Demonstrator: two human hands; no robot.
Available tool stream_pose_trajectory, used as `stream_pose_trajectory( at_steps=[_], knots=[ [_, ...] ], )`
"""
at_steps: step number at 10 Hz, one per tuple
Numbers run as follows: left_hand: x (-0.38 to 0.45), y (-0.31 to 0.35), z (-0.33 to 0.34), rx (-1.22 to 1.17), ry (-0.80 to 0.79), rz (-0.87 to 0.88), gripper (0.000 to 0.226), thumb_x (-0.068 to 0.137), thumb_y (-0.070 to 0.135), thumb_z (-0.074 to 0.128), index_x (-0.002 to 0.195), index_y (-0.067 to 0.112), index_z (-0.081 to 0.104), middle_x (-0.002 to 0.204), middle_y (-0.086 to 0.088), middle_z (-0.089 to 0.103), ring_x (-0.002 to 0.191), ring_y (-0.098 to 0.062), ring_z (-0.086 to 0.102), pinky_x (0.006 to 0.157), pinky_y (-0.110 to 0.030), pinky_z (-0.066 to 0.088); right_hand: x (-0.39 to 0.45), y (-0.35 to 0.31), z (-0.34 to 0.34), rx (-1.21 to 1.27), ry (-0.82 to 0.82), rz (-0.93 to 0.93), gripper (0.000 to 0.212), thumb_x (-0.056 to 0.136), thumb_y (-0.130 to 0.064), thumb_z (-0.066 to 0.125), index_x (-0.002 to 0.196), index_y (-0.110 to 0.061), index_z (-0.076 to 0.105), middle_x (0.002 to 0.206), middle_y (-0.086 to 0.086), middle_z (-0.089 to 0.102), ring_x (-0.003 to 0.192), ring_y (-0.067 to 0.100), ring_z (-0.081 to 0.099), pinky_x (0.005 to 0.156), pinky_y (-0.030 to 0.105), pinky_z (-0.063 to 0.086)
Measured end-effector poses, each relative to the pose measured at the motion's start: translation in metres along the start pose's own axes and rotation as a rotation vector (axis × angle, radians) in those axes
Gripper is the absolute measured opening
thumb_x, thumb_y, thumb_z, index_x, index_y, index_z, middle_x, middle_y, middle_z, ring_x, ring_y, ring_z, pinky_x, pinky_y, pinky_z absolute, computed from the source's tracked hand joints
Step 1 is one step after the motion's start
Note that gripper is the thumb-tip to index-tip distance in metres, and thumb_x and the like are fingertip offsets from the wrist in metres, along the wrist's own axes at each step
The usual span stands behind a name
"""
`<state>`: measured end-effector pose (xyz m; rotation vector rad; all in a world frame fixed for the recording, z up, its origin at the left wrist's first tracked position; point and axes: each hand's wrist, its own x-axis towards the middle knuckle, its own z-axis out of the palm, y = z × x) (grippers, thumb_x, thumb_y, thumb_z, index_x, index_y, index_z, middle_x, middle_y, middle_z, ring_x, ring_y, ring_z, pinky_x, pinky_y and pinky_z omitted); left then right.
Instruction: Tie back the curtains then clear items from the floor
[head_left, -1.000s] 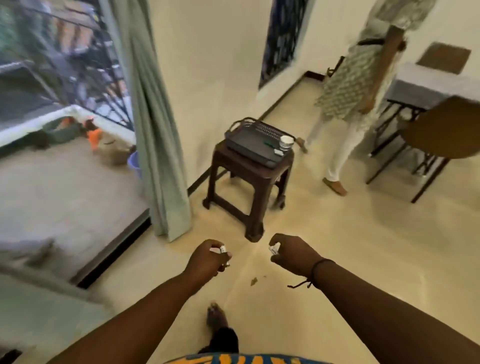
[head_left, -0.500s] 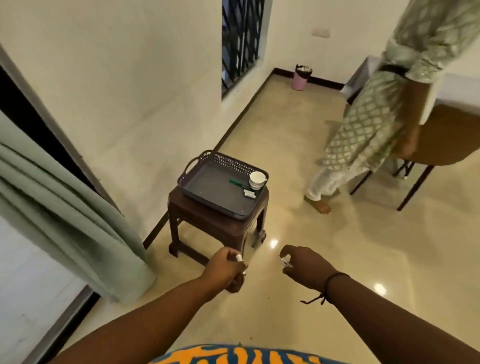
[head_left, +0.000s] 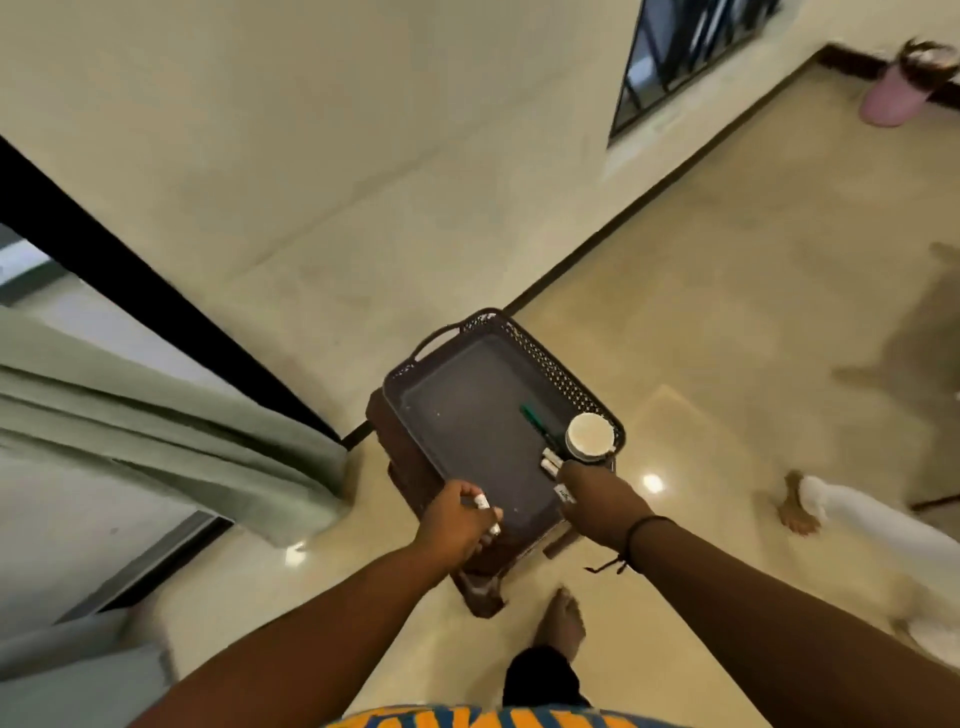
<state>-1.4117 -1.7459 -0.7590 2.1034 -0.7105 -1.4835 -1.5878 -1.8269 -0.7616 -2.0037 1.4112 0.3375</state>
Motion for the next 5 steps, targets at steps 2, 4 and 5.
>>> stream_pose_trajectory(
  at_steps=[2,4,5],
  knots=[
    [0.035,0.022,0.038,-0.056,0.038,-0.075,0.025,0.087,0.018,0.066,0.104,0.022,0.048,0.081,0.0,0.062,0.071,-0.016,0.061,0.071,-0.032,0.054,0.052,0.013,-0.005,0.021,-0.107,-0.05,0.032,0.088,-0.018,0.053,0.119,-0.015,0.052,0.115,0.009,0.062,0.106,0.03,0.059,0.088,0.034,0.048],
    [0.053,0.031,0.058,-0.011,0.015,-0.113,0.031,0.087,0.023,0.066,0.113,0.02,0.049,0.094,-0.007,0.064,0.073,-0.014,0.061,0.062,-0.024,0.05,0.073,0.023,0.004,0.011,-0.111,-0.13,0.019,0.086,-0.015,0.056,0.105,-0.014,0.054,0.103,0.01,0.066,0.099,0.029,0.062,0.085,0.036,0.049],
    [0.05,0.026,0.059,0.193,0.101,-0.108,0.044,0.084,0.032,0.067,0.121,0.019,0.048,0.109,-0.01,0.063,0.096,-0.026,0.063,0.08,-0.035,0.052,0.079,0.034,0.007,-0.01,-0.117,-0.136,0.021,0.085,-0.022,0.059,0.105,-0.016,0.055,0.101,0.009,0.066,0.099,0.03,0.061,0.087,0.04,0.049]
  ],
)
